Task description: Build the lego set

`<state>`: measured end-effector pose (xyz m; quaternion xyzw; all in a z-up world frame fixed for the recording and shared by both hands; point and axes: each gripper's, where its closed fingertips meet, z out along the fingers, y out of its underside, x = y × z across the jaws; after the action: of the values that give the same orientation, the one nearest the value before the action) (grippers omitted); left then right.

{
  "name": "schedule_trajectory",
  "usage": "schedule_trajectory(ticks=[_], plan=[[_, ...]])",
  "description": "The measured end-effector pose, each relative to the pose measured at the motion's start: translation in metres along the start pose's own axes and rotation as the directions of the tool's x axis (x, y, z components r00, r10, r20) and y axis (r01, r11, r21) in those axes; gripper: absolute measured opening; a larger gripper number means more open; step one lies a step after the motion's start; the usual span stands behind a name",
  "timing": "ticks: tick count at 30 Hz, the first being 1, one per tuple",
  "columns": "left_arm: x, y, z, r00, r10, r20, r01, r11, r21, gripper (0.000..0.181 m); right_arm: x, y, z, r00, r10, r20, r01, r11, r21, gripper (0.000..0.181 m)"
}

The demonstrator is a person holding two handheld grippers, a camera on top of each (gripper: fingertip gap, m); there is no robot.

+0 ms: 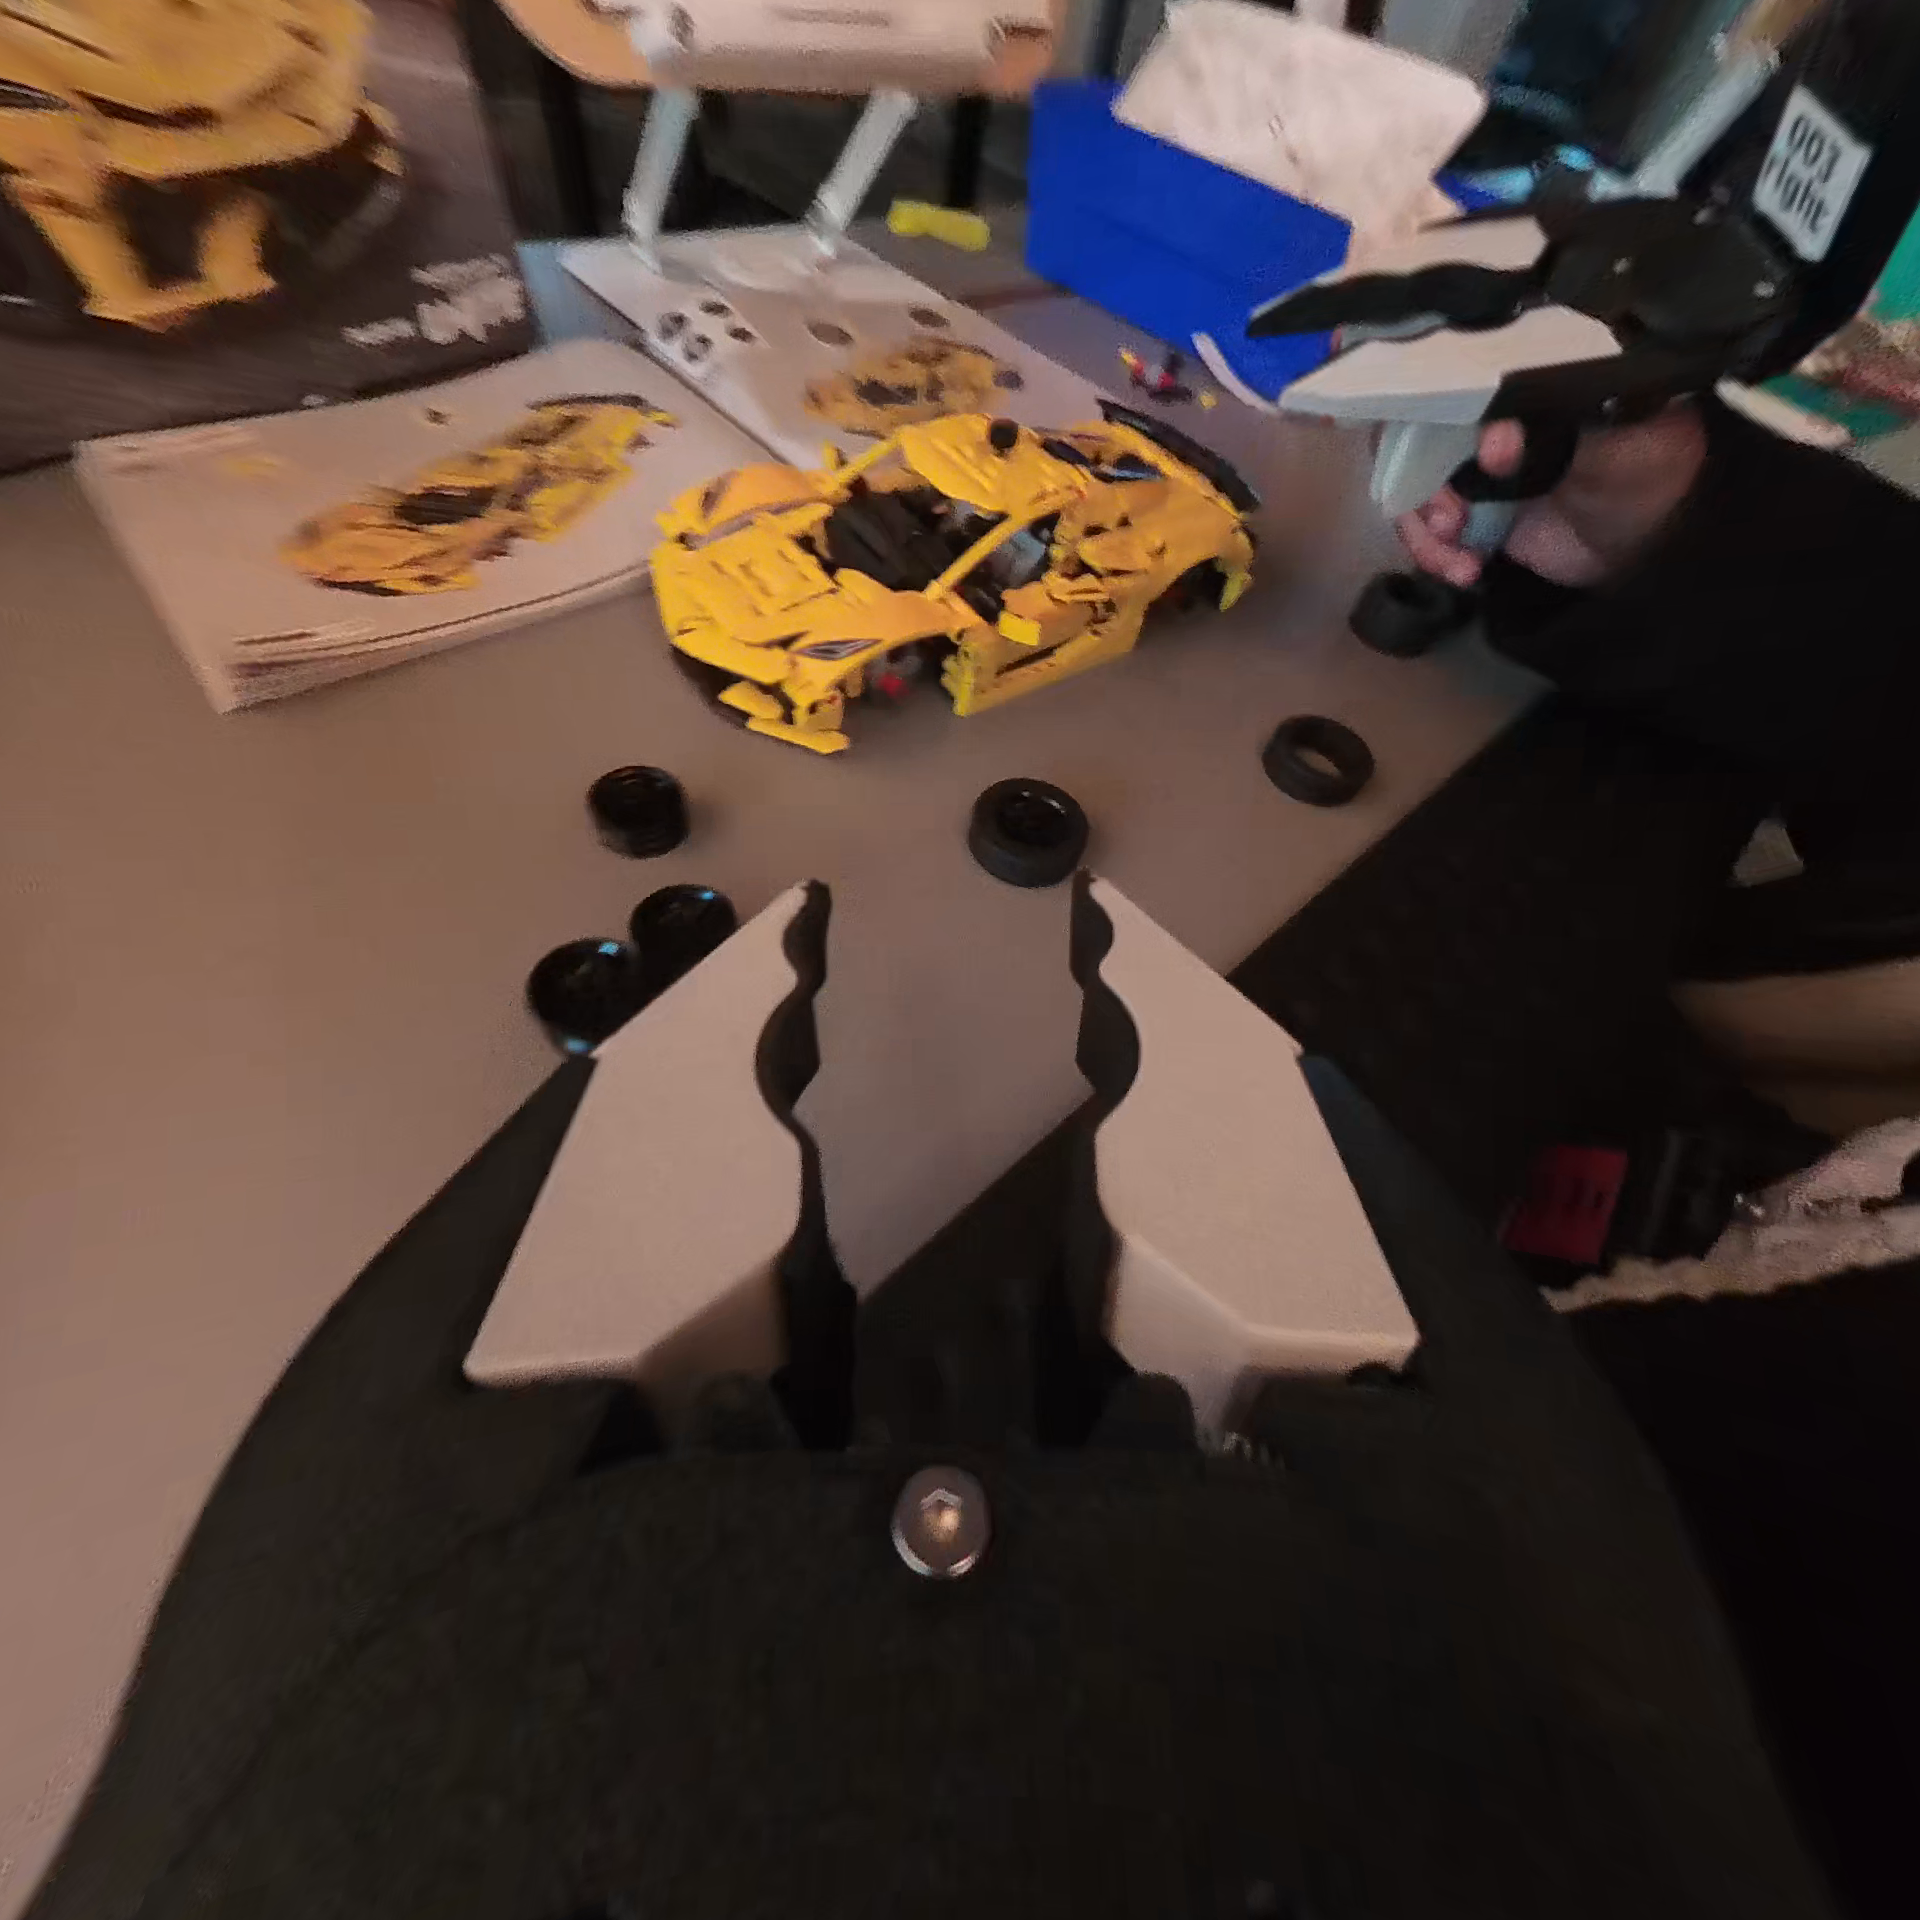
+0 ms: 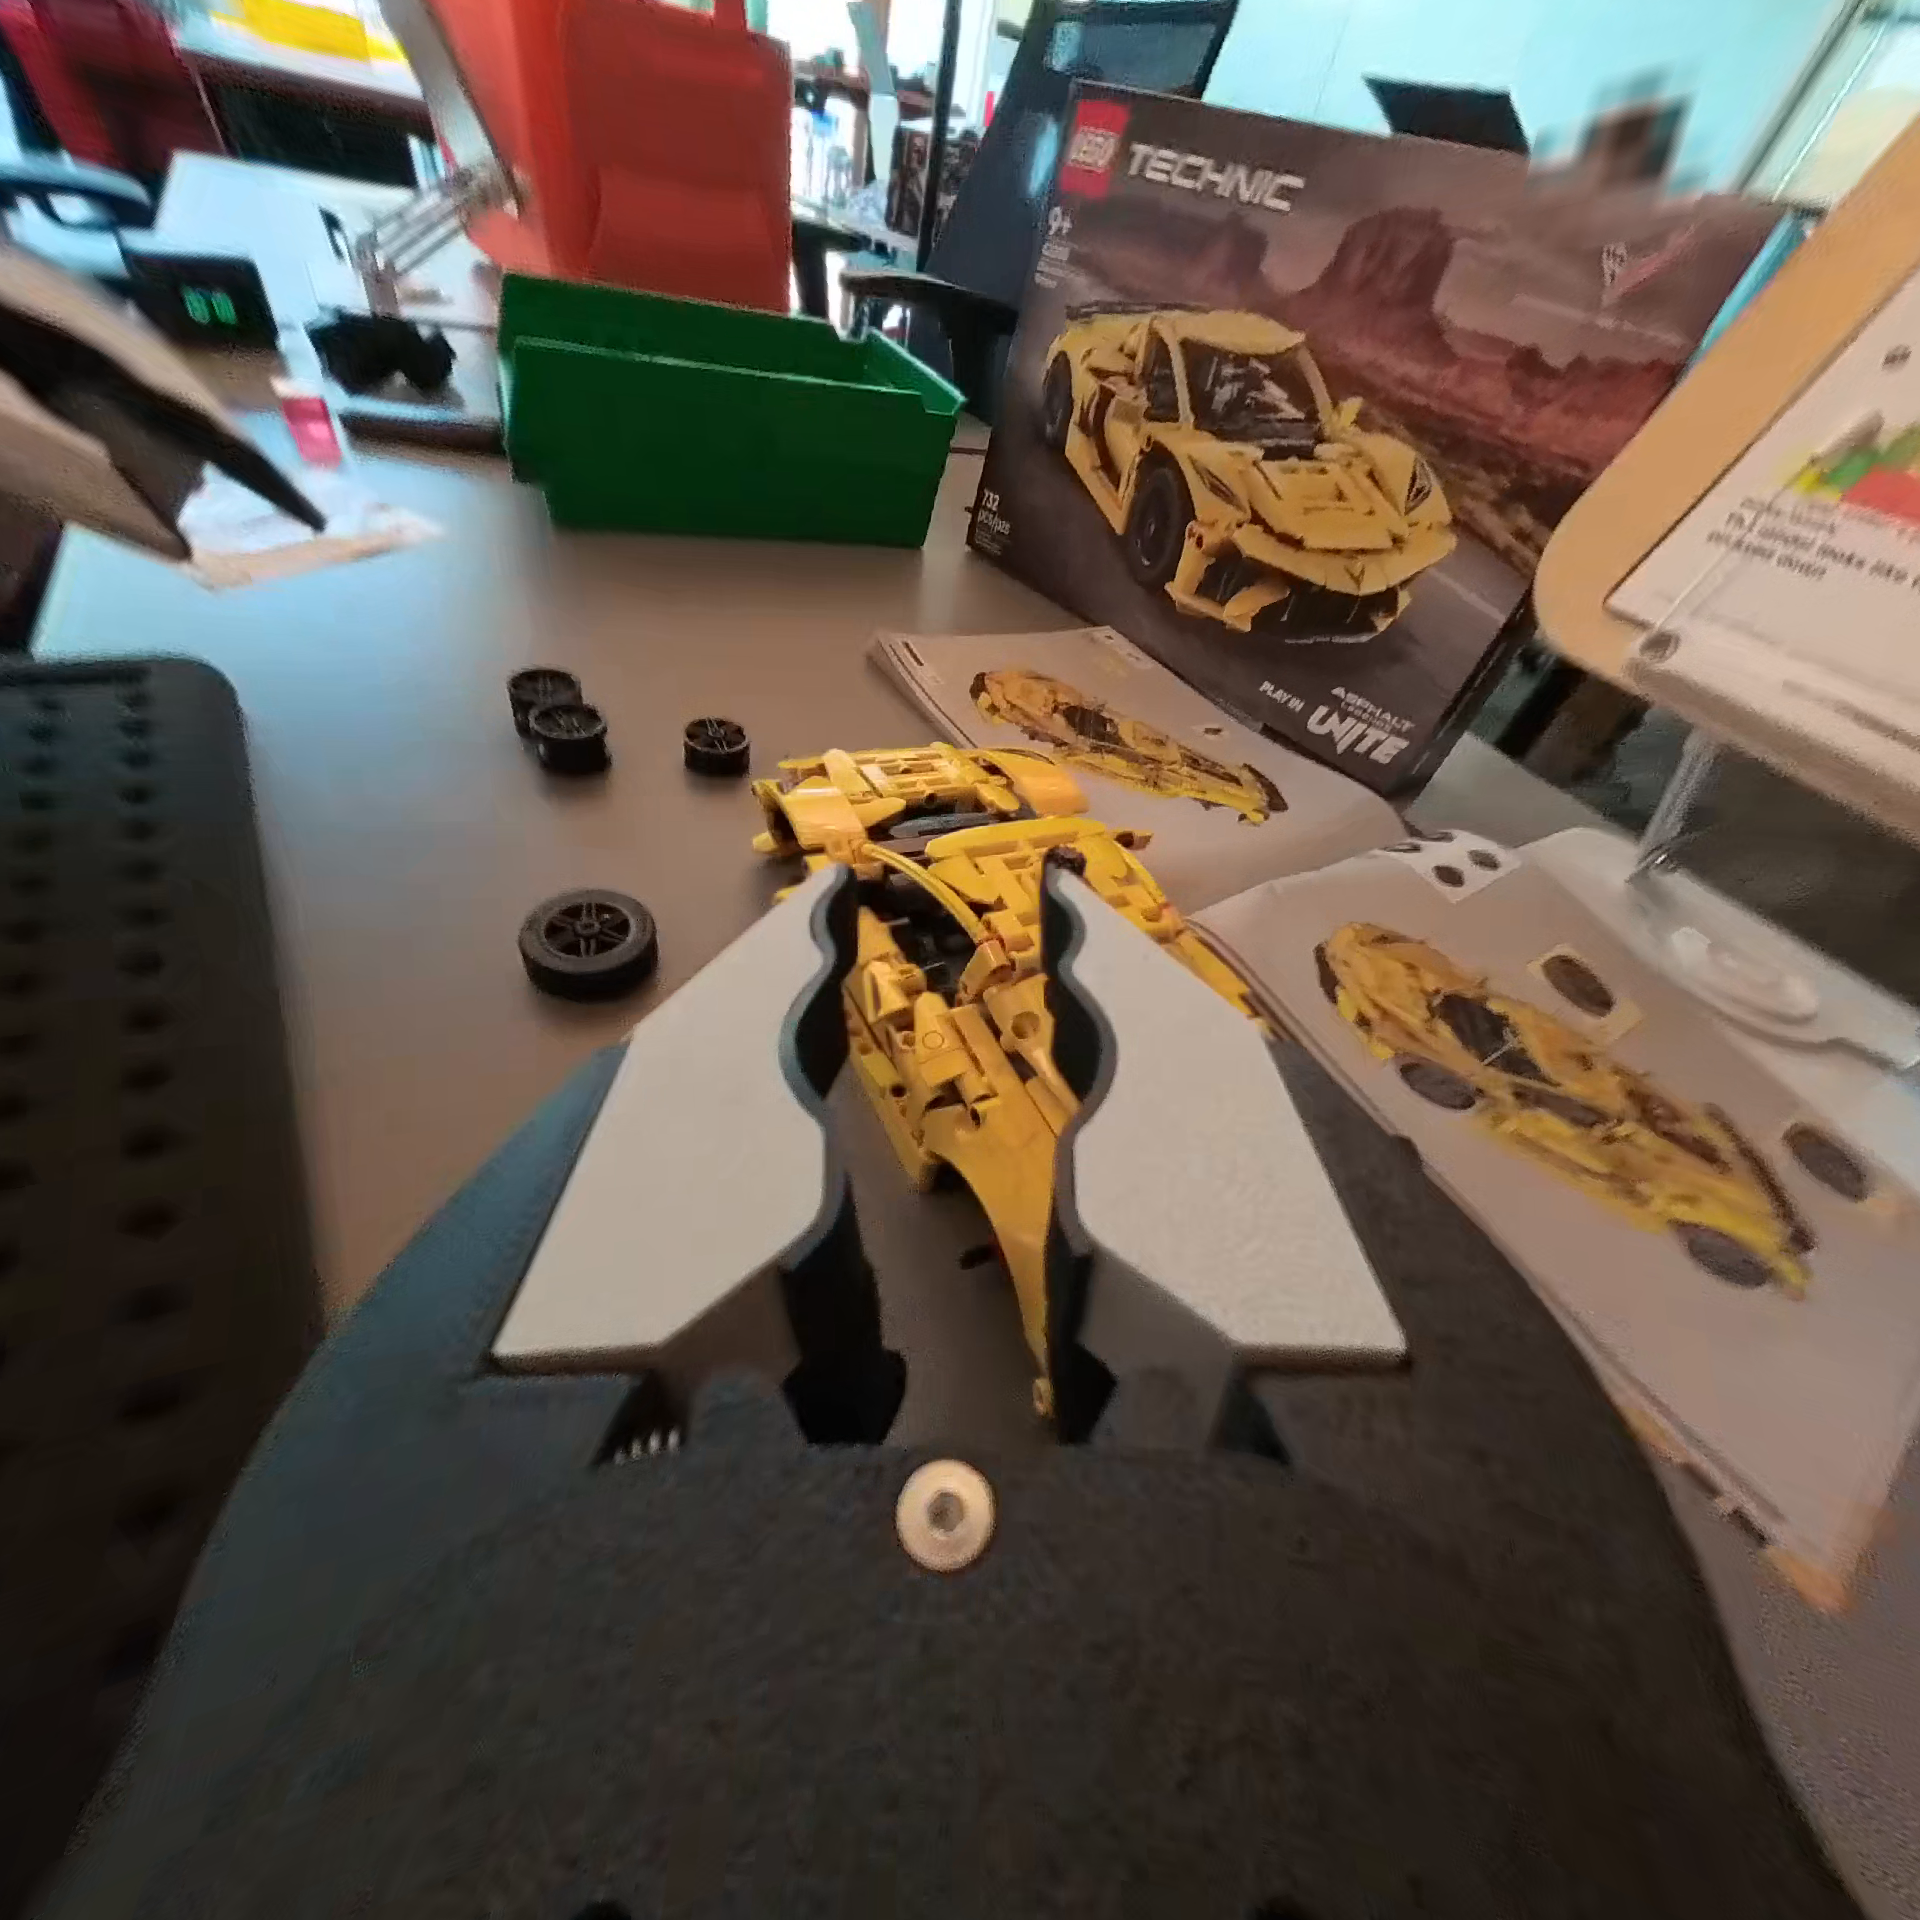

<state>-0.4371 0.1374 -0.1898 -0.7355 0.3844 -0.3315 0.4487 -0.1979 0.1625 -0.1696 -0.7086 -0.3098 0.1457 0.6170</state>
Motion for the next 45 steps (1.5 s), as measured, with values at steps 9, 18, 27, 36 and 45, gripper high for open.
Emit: schedule_trajectory(ticks=[9,18,27,36,45], plan=[[-0.046,0.034,-0.009,0.977,-0.102,0.186,0.109,0.994,-0.031,0.048,-0.008,0.013,0.005,0.981,0.154,0.115,-0.151,0.988,-0.029,0.044],[-0.100,0.043,0.030,0.982,0.039,0.187,0.005,0.973,-0.232,0.048,-0.058,0.020,-0.021,0.952,0.233,0.197,-0.218,0.971,-0.093,0.045],[-0.097,0.026,0.124,0.988,0.152,0.002,-0.137,0.895,-0.425,0.048,-0.034,0.040,-0.021,0.980,0.186,0.075,-0.181,0.981,-0.067,0.036],[-0.106,0.040,0.127,0.994,0.106,-0.017,-0.100,0.859,-0.503,0.033,-0.022,0.031,-0.026,0.964,0.256,0.070,-0.257,0.966,0.006,0.035],[0.096,0.006,0.140,0.841,0.267,-0.471,-0.436,0.851,-0.294,0.032,0.024,0.010,-0.049,0.890,0.456,-0.004,-0.444,0.868,0.221,0.035]])
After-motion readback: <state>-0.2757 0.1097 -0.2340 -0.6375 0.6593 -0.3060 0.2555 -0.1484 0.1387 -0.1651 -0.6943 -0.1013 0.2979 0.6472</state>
